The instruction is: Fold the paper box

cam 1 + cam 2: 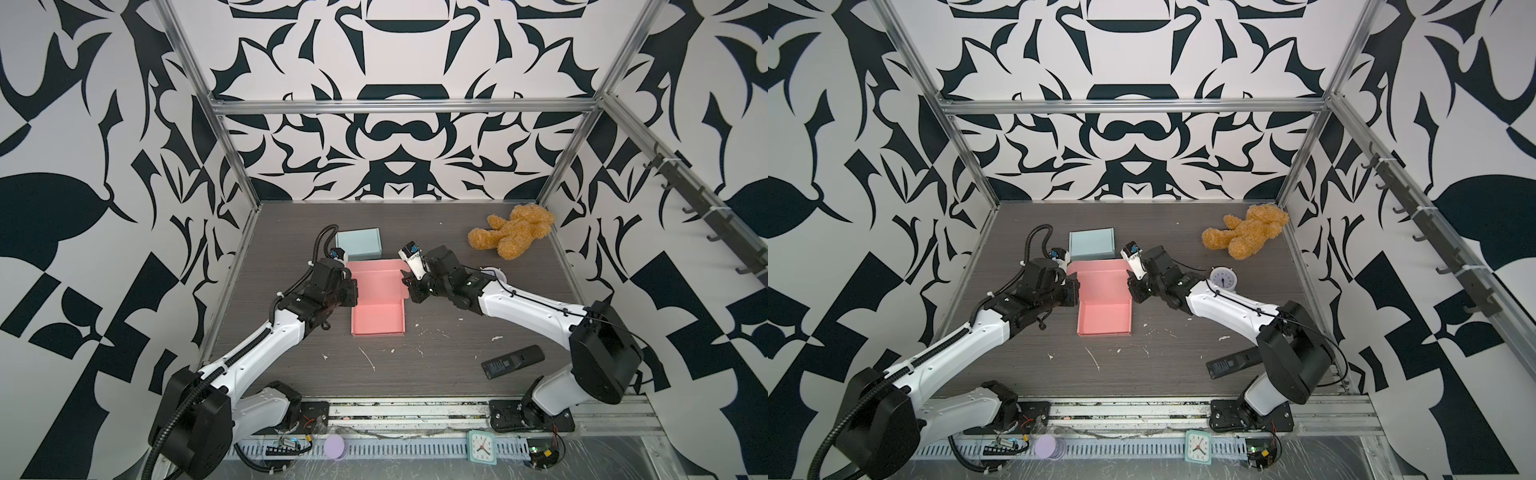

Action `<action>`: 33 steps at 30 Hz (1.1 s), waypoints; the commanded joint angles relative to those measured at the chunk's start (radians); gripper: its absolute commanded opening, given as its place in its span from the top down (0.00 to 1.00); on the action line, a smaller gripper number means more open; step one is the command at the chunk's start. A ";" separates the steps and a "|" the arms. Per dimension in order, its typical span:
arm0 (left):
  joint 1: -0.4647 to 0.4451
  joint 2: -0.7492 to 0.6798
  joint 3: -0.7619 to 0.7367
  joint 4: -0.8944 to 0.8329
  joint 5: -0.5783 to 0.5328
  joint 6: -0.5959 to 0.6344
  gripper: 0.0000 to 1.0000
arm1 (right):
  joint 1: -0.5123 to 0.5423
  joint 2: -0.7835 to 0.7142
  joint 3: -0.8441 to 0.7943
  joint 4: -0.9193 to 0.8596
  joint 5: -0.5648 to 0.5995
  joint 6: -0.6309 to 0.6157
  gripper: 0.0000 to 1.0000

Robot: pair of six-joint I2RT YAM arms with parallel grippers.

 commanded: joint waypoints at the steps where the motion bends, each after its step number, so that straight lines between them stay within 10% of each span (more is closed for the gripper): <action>1: -0.035 -0.004 -0.010 0.100 -0.010 0.012 0.93 | 0.019 0.014 0.061 0.027 -0.012 0.020 0.95; 33: -0.232 0.094 -0.248 0.536 -0.296 0.081 0.92 | 0.026 -0.015 -0.042 0.145 -0.026 -0.034 0.86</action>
